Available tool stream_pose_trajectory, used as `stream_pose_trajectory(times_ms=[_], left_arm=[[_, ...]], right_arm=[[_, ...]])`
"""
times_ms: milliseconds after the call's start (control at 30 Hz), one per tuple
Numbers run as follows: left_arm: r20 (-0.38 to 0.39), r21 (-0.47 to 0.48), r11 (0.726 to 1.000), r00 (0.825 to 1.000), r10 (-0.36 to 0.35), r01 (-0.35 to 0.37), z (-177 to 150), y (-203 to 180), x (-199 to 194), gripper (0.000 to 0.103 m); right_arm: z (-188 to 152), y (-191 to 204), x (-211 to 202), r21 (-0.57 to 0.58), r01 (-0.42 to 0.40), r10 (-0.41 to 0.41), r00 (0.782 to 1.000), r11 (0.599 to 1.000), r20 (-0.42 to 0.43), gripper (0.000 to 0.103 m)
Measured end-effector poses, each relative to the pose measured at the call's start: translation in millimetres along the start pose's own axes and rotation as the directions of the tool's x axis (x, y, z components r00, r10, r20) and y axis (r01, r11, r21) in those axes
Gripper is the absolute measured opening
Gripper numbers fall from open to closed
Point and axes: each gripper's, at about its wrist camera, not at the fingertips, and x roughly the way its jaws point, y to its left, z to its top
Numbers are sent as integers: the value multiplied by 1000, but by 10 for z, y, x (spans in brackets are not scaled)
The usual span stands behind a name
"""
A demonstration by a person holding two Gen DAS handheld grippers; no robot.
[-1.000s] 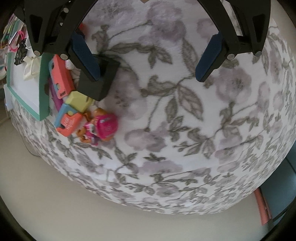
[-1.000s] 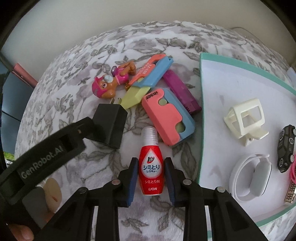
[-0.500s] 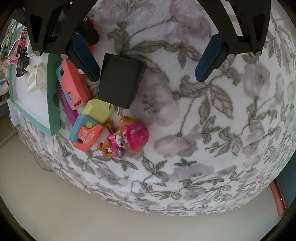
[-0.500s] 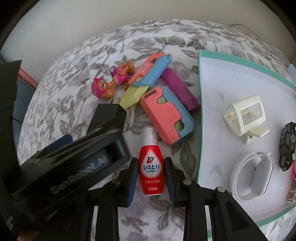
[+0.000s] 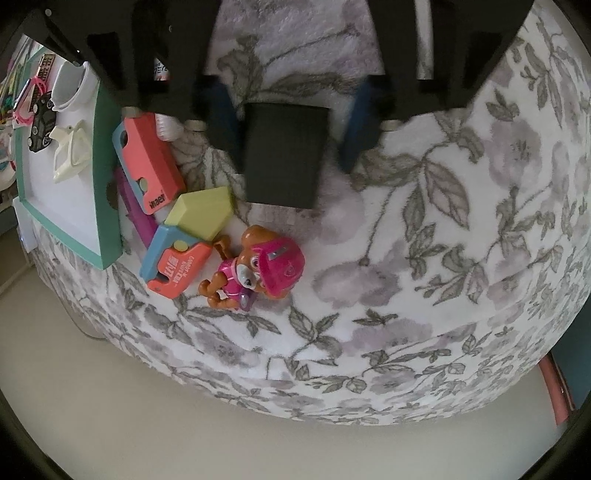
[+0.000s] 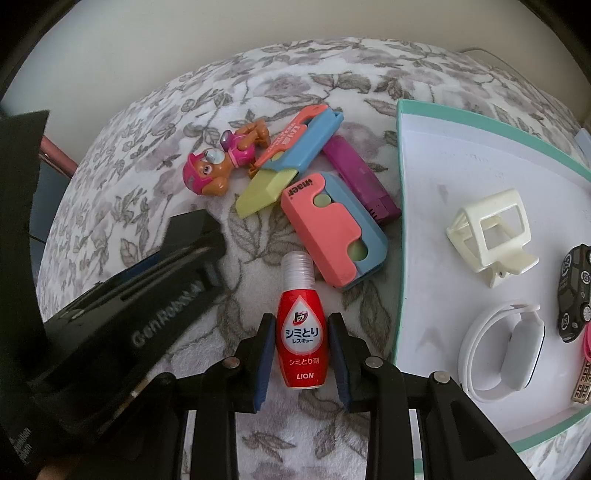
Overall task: Organize rigid objects
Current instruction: 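Grasp the red LION bottle with the right gripper while the left gripper grasps the black charger plug, then carry the red bottle and black plug into the tray and open both grippers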
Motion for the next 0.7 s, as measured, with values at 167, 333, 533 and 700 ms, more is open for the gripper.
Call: stream_pose_trajectory(times_ms=[167,333,533,700], left_arm=[[-9,-19,1000,1000,0,0,-8,69,-13,44],[-12,-40,999,999,30,-31,-17,166,-58,44],[19,-72,997,999,28,-26,1,262,-185,44],[51,-78,997,998,34,-30,21,268,-313,44]], right_arm=[[2,16,14,-7,4,-4,1000,1000,-4,30],[-8,2,3,-3,3,-3,1000,1000,-14,30],[-7,-41,-59,14,-18,18,1000,1000,-14,30],[9,-61,-214,22,-53,52,998,998,18,30]])
